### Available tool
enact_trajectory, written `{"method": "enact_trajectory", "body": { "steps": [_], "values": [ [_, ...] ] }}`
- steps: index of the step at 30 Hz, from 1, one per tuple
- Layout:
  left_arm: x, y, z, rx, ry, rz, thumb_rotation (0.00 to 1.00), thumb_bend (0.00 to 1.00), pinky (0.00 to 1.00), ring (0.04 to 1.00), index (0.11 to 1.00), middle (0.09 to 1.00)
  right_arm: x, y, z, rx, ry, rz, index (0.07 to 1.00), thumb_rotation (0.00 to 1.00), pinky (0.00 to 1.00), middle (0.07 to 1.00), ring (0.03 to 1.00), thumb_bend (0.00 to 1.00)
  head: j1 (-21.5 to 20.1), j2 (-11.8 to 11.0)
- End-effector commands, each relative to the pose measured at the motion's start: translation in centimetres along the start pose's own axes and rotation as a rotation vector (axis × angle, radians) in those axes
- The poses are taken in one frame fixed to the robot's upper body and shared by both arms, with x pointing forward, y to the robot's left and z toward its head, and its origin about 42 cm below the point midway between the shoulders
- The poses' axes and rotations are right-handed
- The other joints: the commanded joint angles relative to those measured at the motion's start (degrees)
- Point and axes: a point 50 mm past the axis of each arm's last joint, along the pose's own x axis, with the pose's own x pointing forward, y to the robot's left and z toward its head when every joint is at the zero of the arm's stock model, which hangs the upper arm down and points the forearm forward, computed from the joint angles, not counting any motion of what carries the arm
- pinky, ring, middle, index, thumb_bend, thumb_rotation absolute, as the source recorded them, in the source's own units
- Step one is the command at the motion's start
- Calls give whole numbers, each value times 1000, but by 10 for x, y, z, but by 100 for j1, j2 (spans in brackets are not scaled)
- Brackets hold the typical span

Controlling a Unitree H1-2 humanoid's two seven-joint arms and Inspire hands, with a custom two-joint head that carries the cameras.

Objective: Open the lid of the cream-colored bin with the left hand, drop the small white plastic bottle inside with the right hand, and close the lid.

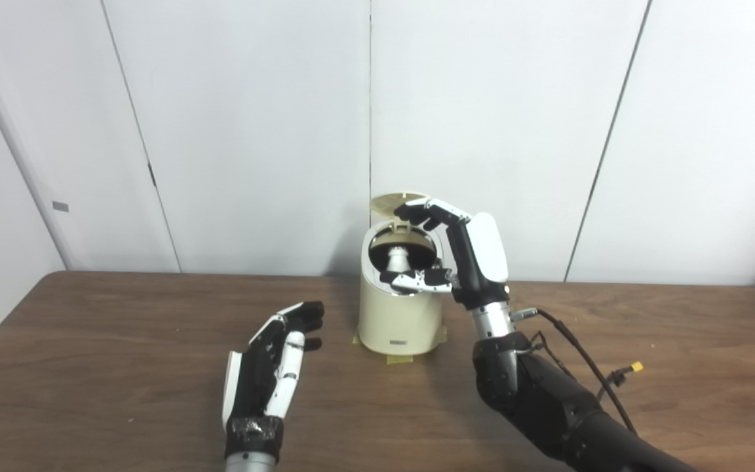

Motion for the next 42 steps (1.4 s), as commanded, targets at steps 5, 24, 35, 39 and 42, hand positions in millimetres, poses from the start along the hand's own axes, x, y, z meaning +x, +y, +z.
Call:
{"method": "enact_trajectory", "body": {
  "steps": [5,24,35,39,42],
  "values": [
    [7,-5,14,-13,-78,-19,691,195,697,767,720,753,18,-11,21,73,-75,-130,504,71,427,505,468,590,-4,18],
    [12,1,15,-27,-83,-6,682,197,715,779,726,760,-46,-67,41,368,36,-379,519,5,299,450,346,513,-198,22],
    [15,6,12,-28,-81,3,688,210,721,778,728,760,-107,-100,37,523,244,-316,497,150,596,652,638,491,-282,25],
    [15,9,11,-24,-76,4,687,217,726,780,726,760,-123,-112,40,539,295,-285,497,148,619,698,675,487,-294,38],
    [14,11,11,-21,-76,6,684,216,717,774,722,756,-132,-117,39,541,326,-272,697,320,619,728,693,343,-323,54]
  ]
}}
